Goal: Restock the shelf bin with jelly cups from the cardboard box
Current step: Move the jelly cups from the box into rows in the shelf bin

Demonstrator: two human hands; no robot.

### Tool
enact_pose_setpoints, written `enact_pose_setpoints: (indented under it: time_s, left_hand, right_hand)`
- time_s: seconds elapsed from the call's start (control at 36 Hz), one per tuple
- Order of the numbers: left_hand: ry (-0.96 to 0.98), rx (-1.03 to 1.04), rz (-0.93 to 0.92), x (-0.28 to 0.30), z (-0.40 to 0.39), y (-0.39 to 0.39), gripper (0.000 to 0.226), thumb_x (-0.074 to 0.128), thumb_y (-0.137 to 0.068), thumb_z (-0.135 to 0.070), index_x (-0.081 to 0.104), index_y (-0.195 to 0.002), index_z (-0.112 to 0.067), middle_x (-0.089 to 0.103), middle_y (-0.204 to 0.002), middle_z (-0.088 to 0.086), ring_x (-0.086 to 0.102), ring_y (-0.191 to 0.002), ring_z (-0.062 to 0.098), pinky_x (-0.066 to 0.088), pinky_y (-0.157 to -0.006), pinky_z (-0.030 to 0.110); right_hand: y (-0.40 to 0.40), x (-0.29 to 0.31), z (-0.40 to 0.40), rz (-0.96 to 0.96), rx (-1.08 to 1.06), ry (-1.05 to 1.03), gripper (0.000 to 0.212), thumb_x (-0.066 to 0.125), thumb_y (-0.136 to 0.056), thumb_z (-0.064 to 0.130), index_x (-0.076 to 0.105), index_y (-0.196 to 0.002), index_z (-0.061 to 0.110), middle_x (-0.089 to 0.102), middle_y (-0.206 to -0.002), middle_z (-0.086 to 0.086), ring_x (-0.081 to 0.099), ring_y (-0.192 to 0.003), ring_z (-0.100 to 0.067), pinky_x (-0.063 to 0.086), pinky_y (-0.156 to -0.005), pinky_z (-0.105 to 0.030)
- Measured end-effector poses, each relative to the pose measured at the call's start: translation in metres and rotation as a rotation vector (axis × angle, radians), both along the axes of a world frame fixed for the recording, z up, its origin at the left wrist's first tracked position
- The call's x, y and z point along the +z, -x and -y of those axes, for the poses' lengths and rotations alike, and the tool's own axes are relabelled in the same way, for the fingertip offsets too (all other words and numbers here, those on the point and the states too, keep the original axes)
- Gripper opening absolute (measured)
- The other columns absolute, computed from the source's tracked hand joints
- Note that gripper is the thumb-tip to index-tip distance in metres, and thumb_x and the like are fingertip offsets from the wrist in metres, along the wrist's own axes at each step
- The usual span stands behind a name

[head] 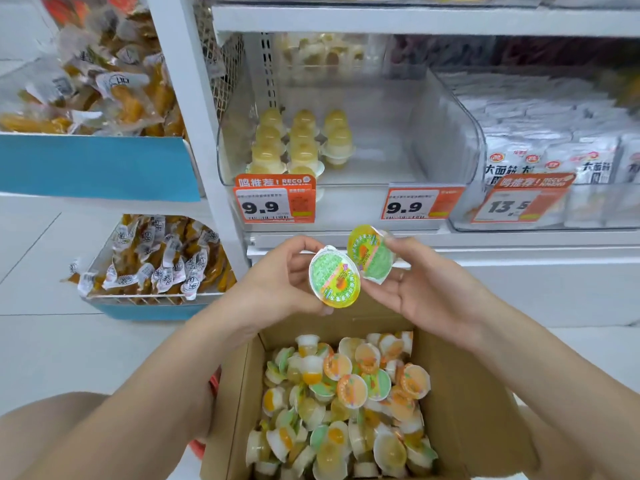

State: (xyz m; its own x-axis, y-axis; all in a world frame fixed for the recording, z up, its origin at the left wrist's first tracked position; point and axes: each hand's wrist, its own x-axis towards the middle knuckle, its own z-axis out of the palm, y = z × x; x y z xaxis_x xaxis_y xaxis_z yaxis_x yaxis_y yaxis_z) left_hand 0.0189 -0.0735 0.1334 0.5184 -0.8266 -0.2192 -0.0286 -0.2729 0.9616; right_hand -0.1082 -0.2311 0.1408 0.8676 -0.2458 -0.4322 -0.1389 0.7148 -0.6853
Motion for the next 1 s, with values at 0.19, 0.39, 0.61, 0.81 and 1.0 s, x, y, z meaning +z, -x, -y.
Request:
enact_pose_setpoints:
  time_s: [0.19,0.39,0.61,0.81,1.0]
  left_hand:
    - [0.036,0.05,-0.005,-0.004,0.003,0.006,0.053,0.083,-0.061,0.002,0.059,-0.104,-0.017,0.072,-0.101,-0.001,0.067,-0.096,0.014,0.051,-0.09,0.027]
    - [0.186,0.18,-0.023,-0.007,0.005,0.018,0.056,0.081,-0.05,-0.025,0.061,-0.102,-0.018,0.073,-0.099,-0.002,0.069,-0.09,0.015,0.053,-0.08,0.027]
    - [0.268,0.247,-0.136,-0.009,0.005,0.02,0.063,0.088,-0.053,-0.017,0.063,-0.111,-0.019,0.069,-0.112,0.001,0.066,-0.102,0.023,0.053,-0.09,0.042]
    - [0.352,0.207,-0.601,-0.01,0.007,0.023,0.057,0.081,-0.067,-0.009,0.06,-0.12,-0.01,0.062,-0.122,0.016,0.064,-0.106,0.025,0.056,-0.082,0.03]
    - [0.384,0.108,-0.861,-0.011,0.009,0.022,0.098,0.095,-0.04,-0.02,0.053,-0.126,-0.003,0.066,-0.11,0.019,0.067,-0.099,0.028,0.057,-0.08,0.033]
  right_hand:
    - [0.003,0.002,-0.011,-0.003,-0.006,0.646,0.048,0.078,-0.076,0.018,0.05,-0.115,0.019,0.072,-0.105,-0.006,0.069,-0.098,-0.018,0.052,-0.087,-0.029]
    - [-0.001,0.003,-0.024,0.092,-0.003,0.786,0.052,0.074,-0.073,-0.006,0.044,-0.111,0.013,0.072,-0.083,0.002,0.069,-0.081,-0.011,0.052,-0.068,-0.018]
    - [0.002,0.003,-0.02,0.042,0.083,0.826,0.057,0.078,-0.056,0.035,0.052,-0.107,0.03,0.073,-0.092,-0.001,0.069,-0.088,-0.02,0.053,-0.09,-0.044]
    - [0.003,0.001,-0.019,0.075,0.05,0.862,0.056,0.079,-0.056,0.03,0.054,-0.106,0.023,0.072,-0.086,0.004,0.068,-0.081,-0.009,0.056,-0.079,-0.029]
    - [0.005,-0.002,-0.022,0.165,0.036,1.0,0.05,0.085,-0.066,0.015,0.057,-0.105,0.03,0.07,-0.099,0.002,0.068,-0.09,-0.017,0.057,-0.08,-0.032]
